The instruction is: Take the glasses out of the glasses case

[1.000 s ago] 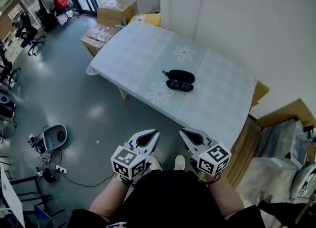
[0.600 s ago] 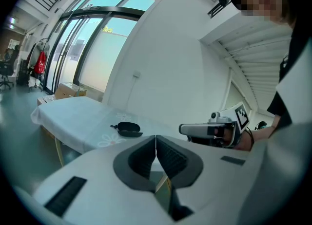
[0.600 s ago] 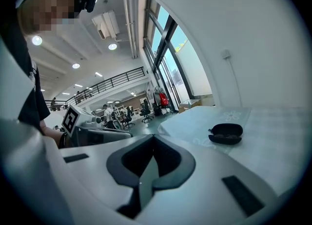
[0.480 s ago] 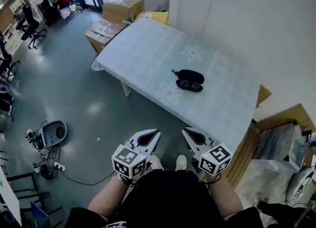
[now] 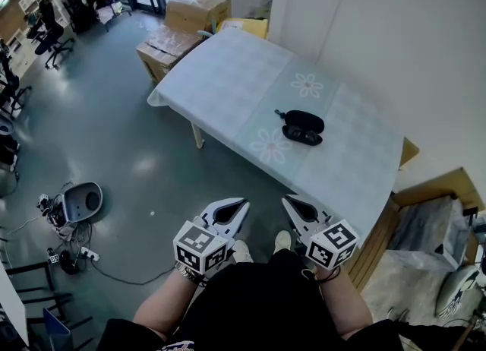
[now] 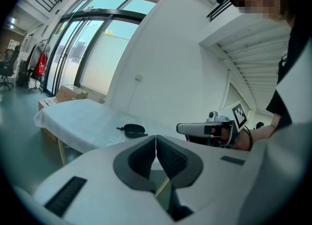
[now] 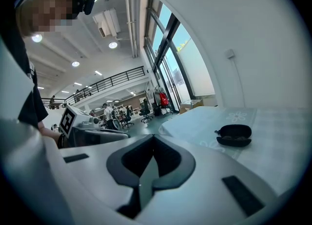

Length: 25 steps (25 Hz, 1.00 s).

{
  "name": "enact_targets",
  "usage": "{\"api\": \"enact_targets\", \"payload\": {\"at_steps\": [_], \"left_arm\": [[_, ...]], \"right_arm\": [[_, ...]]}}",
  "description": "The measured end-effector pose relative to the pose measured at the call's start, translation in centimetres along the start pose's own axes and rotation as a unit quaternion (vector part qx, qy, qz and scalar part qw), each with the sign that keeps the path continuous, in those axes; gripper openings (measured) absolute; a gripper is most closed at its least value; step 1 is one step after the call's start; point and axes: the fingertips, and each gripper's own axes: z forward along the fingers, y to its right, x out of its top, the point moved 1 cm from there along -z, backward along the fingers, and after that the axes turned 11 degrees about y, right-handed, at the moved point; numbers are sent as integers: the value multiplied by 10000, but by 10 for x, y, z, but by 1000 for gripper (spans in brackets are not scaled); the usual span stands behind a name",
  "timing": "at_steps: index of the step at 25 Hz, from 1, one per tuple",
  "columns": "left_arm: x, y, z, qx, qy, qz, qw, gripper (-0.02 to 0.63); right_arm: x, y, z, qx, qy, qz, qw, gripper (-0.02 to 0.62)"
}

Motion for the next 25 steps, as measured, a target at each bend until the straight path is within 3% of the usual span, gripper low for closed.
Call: {"api": "enact_targets", "payload": {"at_steps": [10,25], "left_arm": [[7,-7,35,-68,-31,133,9999,31],[8,-12,127,-17,-204,144,9997,31]], "right_arm": [[12,35,15,-1,5,-97,10000,23],[37,135,36,96,-241,-201,9995,23]]}}
